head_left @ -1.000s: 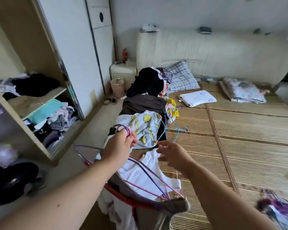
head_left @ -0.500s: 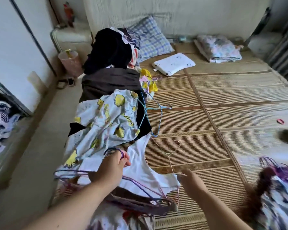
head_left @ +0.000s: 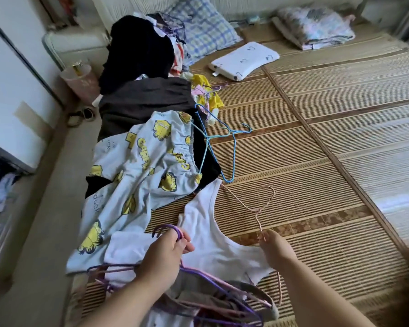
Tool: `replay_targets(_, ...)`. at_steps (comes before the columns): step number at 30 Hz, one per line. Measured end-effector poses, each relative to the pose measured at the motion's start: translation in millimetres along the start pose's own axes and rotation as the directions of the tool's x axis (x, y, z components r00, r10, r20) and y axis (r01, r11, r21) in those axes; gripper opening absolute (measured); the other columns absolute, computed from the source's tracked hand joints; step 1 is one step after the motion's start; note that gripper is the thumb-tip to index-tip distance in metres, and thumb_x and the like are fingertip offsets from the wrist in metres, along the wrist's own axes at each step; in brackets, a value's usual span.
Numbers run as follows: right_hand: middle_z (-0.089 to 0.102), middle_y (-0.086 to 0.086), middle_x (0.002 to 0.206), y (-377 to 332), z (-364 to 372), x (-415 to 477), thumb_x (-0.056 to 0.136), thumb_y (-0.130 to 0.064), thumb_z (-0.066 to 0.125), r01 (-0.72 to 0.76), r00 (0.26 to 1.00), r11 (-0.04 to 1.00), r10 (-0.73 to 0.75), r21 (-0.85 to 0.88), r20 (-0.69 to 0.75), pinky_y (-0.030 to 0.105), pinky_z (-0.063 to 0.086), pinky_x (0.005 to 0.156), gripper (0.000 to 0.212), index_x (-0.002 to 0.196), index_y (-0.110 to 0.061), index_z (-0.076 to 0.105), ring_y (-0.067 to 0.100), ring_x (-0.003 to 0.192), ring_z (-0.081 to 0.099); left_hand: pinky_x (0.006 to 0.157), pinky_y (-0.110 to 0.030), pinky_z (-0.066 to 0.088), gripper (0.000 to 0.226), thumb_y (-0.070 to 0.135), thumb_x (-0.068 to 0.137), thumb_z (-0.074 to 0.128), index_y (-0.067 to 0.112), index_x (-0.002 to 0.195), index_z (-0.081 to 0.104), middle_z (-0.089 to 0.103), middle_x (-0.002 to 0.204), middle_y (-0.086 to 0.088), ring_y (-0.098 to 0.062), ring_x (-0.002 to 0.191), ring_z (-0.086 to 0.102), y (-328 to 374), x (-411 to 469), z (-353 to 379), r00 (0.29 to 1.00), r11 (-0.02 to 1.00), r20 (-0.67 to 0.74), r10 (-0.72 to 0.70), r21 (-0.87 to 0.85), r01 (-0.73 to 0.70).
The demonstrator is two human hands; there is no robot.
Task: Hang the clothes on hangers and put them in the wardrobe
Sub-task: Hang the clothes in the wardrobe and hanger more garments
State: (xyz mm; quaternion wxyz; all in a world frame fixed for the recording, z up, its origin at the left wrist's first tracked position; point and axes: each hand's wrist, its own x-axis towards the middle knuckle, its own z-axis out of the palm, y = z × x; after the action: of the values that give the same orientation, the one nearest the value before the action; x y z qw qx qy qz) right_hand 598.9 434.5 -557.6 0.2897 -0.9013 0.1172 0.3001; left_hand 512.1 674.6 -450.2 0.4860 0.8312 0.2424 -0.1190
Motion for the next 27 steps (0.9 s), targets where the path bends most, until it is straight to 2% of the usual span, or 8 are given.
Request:
replay_targets(3,0.063,0.005,0.118,-3,8,-4,0.088,-0.006,0.042,-0.006,1.000,0.995,0.003,-0.098,-0.031,0.025,0.045,0.088,0.040,0.123,-0.018,0.057,0.022,0.107,0.060,0.077,-0.038,0.051,0.024,0.007,0.096,0.044,0.021,0.081,0.056,0.069,0.072,0.006,-0.001,0.077,0.066,2,-6,-1,1.000,1.000,0.009,-0.009,-0.011,0.009)
replay_targets(6,0.061,0.005,0.126,-2,6,-16,0.087,0.001,0.038,-0.031,0.999,0.999,0.030,-0.009,-0.021,0.024,0.043,0.090,0.046,0.124,-0.018,0.059,0.022,0.114,0.057,0.073,-0.033,0.048,0.023,0.010,0.097,0.044,0.022,0.081,0.056,0.069,0.073,0.009,0.005,0.063,0.062,8,-14,-3,1.000,1.000,0.015,0.009,0.024,-0.009)
replay_targets(9,0.064,0.003,0.119,6,-9,-37,0.087,-0.001,0.039,0.000,0.999,0.996,0.004,0.086,-0.052,0.019,0.040,0.074,0.046,0.120,-0.023,0.063,0.019,0.102,0.060,0.077,-0.035,0.049,0.023,0.010,0.096,0.045,0.022,0.081,0.056,0.069,0.076,0.007,0.002,0.059,0.059,20,-26,-4,0.999,0.998,0.001,0.033,0.053,-0.033)
replay_targets(13,0.065,-0.009,0.079,20,-36,-79,0.089,-0.007,0.048,0.114,0.981,0.977,-0.081,0.180,-0.179,0.012,0.035,0.050,0.032,0.107,-0.024,0.069,0.008,0.066,0.056,0.089,-0.038,0.046,0.025,0.008,0.096,0.045,0.023,0.079,0.056,0.069,0.077,0.007,0.000,0.079,0.064,45,-50,-7,0.998,0.997,0.007,0.068,0.041,-0.068)
replay_targets(15,0.063,-0.016,0.068,18,-48,-98,0.089,-0.005,0.052,0.192,0.959,0.940,-0.119,0.281,-0.255,0.010,0.032,0.047,0.029,0.100,-0.023,0.072,0.003,0.057,0.052,0.088,-0.038,0.045,0.026,0.009,0.096,0.046,0.025,0.077,0.056,0.069,0.076,0.009,-0.008,0.082,0.066,60,-62,-10,0.994,0.993,-0.002,0.108,0.050,-0.108)
replay_targets(20,0.064,0.003,0.097,-19,-83,-140,0.089,-0.002,0.056,0.352,0.920,0.844,-0.232,0.405,-0.315,0.015,0.038,0.068,0.024,0.104,-0.013,0.071,0.011,0.084,0.055,0.084,-0.035,0.047,0.024,0.009,0.096,0.045,0.024,0.080,0.056,0.069,0.080,0.006,-0.006,0.085,0.065,94,-90,-29,0.982,0.983,-0.058,0.179,0.054,-0.176)
replay_targets(23,0.063,-0.001,0.098,-52,-117,-174,0.089,-0.002,0.057,0.448,0.884,0.799,-0.327,0.402,-0.335,0.002,0.036,0.065,0.026,0.103,-0.019,0.071,0.003,0.083,0.054,0.083,-0.032,0.047,0.025,0.008,0.097,0.044,0.020,0.079,0.056,0.066,0.077,0.003,-0.014,0.084,0.064,121,-114,-49,0.970,0.975,-0.101,0.221,-0.006,-0.223)
replay_targets(27,0.062,-0.004,0.089,-102,-173,-230,0.090,-0.005,0.057,0.585,0.807,0.738,-0.487,0.337,-0.334,0.006,0.035,0.053,0.036,0.089,-0.039,0.068,-0.004,0.063,0.050,0.074,-0.032,0.047,0.029,0.019,0.098,0.047,0.018,0.071,0.057,0.064,0.074,-0.001,-0.022,0.079,0.063,170,-154,-88,0.922,0.944,-0.236,0.306,-0.048,-0.326)
